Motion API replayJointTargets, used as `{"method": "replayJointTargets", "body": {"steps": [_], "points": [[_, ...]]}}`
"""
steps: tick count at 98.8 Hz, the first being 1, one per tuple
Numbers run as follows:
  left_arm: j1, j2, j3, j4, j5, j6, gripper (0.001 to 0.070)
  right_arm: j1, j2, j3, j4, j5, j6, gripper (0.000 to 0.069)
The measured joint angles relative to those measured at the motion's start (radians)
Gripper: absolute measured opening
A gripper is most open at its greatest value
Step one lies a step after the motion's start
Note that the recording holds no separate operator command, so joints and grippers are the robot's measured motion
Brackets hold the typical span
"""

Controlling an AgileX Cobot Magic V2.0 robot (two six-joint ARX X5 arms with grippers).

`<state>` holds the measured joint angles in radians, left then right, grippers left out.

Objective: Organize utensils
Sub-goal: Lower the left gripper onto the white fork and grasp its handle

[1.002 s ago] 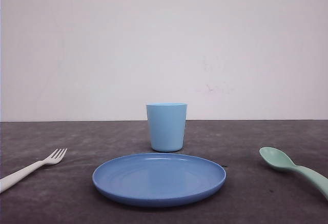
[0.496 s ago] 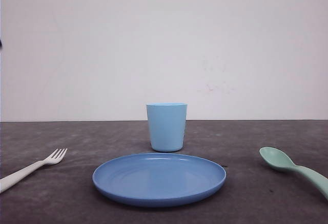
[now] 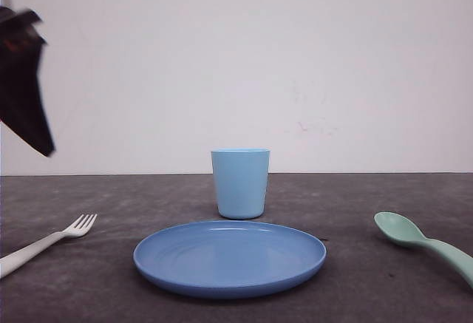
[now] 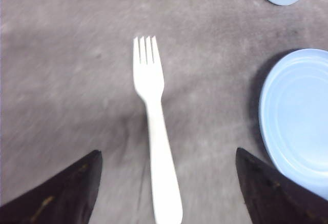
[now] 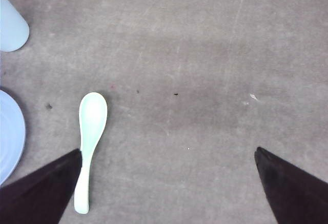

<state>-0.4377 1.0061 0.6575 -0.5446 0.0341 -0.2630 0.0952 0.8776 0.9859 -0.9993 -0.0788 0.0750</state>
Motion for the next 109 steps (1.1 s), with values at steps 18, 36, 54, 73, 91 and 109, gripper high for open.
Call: {"method": "replayJointTargets", "body": {"steps": [18, 36, 54, 73, 91, 109], "points": [[-0.049, 0.125, 0.0, 0.095, -0.068, -0.008, 0.0506, 0.0, 0.0, 0.0, 0.0, 0.0, 0.0, 0.068], [-0.056, 0.24, 0.0, 0.158, -0.087, -0.015, 0.0488, 0.0, 0.0, 0.0, 0.0, 0.0, 0.0, 0.068], [-0.058, 0.323, 0.0, 0.207, -0.089, -0.015, 0.047, 0.0, 0.0, 0.0, 0.0, 0.0, 0.0, 0.068], [-0.058, 0.372, 0.0, 0.225, -0.1, -0.015, 0.0469, 0.0, 0.0, 0.0, 0.0, 0.0, 0.0, 0.068], [-0.063, 0.383, 0.004, 0.228, -0.114, -0.015, 0.0465, 0.0, 0.0, 0.0, 0.0, 0.0, 0.0, 0.068], [-0.06, 0.389, 0.005, 0.229, -0.137, -0.015, 0.0274, 0.0, 0.0, 0.0, 0.0, 0.0, 0.0, 0.068]]}}
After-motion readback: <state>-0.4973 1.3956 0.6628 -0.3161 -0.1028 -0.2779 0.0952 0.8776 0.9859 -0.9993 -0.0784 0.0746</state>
